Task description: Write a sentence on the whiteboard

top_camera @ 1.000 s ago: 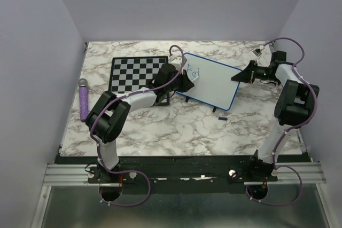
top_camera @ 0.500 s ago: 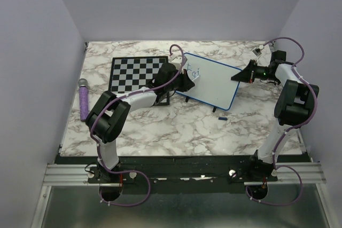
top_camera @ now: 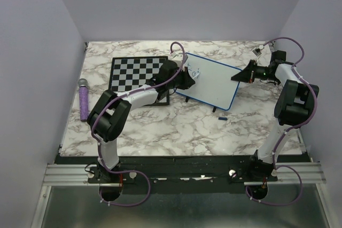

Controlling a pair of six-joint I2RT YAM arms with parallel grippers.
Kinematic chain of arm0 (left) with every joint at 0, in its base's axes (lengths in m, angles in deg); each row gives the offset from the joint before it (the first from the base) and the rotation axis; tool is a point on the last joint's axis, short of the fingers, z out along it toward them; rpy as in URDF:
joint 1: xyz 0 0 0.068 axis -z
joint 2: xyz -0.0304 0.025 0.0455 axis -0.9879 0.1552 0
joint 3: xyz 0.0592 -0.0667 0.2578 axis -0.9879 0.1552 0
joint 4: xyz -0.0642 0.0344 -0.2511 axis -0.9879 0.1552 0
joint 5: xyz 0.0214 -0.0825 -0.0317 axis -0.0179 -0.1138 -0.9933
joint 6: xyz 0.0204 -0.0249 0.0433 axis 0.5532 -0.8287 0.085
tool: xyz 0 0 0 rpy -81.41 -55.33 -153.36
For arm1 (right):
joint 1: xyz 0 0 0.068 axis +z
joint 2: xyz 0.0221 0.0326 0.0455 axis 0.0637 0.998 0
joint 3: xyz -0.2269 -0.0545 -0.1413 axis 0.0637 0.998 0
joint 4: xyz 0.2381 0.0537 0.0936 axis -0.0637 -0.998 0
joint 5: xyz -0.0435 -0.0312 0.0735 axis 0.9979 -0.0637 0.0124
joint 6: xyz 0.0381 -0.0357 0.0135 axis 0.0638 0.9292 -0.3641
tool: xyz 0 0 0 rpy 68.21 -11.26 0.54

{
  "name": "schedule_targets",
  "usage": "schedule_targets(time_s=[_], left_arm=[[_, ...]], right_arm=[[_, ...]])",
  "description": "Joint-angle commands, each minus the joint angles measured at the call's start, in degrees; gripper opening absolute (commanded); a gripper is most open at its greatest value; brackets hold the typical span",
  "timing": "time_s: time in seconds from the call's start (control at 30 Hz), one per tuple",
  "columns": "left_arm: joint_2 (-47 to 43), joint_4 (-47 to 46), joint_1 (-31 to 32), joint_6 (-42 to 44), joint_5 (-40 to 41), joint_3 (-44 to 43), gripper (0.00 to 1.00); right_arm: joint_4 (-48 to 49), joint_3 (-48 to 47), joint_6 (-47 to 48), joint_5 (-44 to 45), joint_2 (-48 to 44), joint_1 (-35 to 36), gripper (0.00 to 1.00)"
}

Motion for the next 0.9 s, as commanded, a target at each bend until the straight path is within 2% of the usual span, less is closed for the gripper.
schedule_targets(time_s=[0.0,0.87], left_arm=[[0.88,1.15,0.07,0.58,1.26,-0.86,0.00],[3.61,1.85,0.77,0.14,-3.58,-3.49,0.00]], right_arm=[[1.30,-1.40,2.86,2.30,-0.25,0.24,0.00],[1.22,-1.49,2.86,2.21,-0.25,0.24,0.01]])
